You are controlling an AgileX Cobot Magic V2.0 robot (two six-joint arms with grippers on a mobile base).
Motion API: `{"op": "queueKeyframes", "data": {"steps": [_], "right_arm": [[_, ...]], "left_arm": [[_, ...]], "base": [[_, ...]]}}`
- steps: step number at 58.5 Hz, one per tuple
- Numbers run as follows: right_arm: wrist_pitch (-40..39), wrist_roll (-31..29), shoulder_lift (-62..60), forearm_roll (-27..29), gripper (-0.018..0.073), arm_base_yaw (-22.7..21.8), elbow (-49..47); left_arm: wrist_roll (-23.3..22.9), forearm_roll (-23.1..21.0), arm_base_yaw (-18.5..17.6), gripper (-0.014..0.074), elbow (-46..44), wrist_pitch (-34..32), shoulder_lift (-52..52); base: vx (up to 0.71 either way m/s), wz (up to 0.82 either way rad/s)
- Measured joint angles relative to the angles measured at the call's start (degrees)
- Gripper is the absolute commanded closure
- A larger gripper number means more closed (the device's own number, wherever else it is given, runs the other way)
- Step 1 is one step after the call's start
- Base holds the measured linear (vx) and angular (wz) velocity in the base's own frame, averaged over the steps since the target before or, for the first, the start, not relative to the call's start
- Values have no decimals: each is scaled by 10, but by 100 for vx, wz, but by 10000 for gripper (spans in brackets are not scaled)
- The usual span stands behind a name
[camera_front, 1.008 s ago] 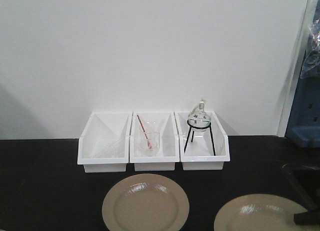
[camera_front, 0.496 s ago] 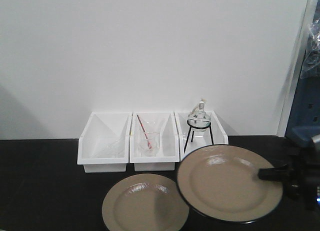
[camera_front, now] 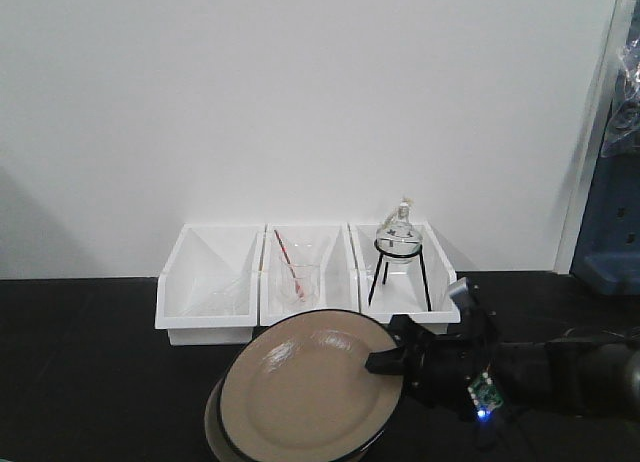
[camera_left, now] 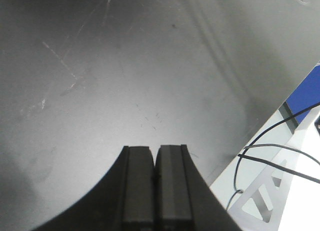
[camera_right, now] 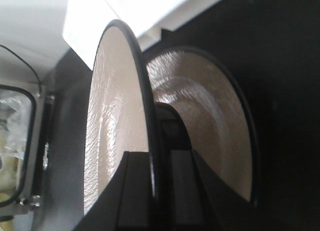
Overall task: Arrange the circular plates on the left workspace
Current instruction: 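Carry the plate over and lower it onto the first plate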
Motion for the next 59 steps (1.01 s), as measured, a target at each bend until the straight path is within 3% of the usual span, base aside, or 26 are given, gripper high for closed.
{"op": "queueKeyframes", "data": {"steps": [11,24,32,46,59], "right_arm": [[-15,-1,44,3,563,34,-36],[-29,-14,59,15,534,44,-49],[-41,-44,59,23,435,44,-49],[-45,-99,59,22,165,44,-51],[-73,-172,59,-19,85,44,-52]], "left_arm": [[0,0,0,596,0,0,0],[0,0,0,596,0,0,0],[0,0,0,596,0,0,0],[1,0,0,596,0,-2,0],[3,0,0,596,21,-18,0]], "base": [[0,0],[0,0],[0,0],[0,0],[0,0]]}}
